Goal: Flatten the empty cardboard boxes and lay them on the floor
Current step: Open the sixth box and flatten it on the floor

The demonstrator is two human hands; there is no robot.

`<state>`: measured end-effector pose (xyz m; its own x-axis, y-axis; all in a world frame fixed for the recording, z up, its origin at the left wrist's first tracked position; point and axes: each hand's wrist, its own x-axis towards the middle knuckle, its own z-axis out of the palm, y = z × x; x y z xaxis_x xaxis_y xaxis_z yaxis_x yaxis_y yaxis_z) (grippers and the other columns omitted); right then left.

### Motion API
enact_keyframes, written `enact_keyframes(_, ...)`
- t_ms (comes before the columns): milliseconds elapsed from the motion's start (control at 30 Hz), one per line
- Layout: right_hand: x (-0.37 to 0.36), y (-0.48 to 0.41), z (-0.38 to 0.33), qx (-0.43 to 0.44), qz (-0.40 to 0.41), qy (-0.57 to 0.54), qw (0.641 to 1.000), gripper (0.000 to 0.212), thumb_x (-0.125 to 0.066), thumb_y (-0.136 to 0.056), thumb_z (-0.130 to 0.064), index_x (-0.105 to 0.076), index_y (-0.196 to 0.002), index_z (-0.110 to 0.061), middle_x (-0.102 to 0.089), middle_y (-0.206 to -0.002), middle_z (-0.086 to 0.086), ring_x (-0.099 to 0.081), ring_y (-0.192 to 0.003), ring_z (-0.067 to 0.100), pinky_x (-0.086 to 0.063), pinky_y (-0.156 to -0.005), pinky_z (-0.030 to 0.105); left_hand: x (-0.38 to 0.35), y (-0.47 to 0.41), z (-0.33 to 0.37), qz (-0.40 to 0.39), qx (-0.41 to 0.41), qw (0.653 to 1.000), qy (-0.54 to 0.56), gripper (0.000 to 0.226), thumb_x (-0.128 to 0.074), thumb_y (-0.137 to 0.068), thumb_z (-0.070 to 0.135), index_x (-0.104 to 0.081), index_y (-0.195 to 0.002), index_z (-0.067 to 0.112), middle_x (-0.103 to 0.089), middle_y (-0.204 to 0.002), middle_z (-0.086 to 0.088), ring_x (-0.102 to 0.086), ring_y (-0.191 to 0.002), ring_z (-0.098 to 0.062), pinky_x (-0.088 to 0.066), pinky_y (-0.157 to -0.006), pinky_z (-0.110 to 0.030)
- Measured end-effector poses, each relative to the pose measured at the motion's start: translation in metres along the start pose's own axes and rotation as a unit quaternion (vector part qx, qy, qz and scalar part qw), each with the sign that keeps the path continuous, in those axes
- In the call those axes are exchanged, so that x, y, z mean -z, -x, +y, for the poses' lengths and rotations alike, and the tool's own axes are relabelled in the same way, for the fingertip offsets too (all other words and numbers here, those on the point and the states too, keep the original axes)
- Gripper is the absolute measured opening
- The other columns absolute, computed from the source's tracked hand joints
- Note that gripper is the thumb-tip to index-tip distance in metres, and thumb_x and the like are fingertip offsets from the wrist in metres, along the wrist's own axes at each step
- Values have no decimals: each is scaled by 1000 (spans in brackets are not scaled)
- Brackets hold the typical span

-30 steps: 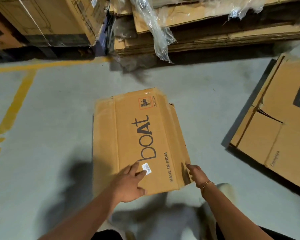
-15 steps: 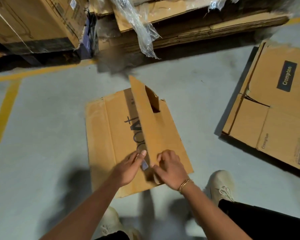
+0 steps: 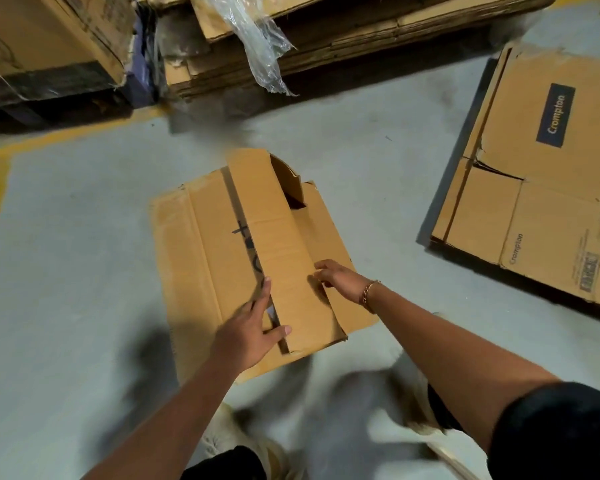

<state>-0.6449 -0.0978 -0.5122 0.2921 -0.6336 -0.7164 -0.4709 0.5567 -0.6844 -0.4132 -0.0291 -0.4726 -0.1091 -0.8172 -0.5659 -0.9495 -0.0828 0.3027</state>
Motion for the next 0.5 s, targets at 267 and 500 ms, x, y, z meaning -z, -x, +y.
enact_keyframes(267, 36, 1, 20, -34, 109, 399, 910, 45, -41, -94, -54, -64, -118, -24, -70, -111, 5, -63, -106, 27, -47, -84, 36, -1, -4, -2, 14, -17, 999, -44, 103, -58, -85, 68, 10, -156, 41, -42, -151, 1, -51, -128, -24, -49, -94, -39)
enact_keyframes(500, -6, 49, 90, -255, -125, -42, 958, 79, -35, -89, -78, -40, -137, -15, -77, -97, 17, -76, -81, 31, -56, -67, 33, 1, -6, -3, 18, -13, 1000, -1, 102, -63, -84, 65, 4, -157, 42, -41, -150, 0, -51, -129, -24, -48, -95, -41)
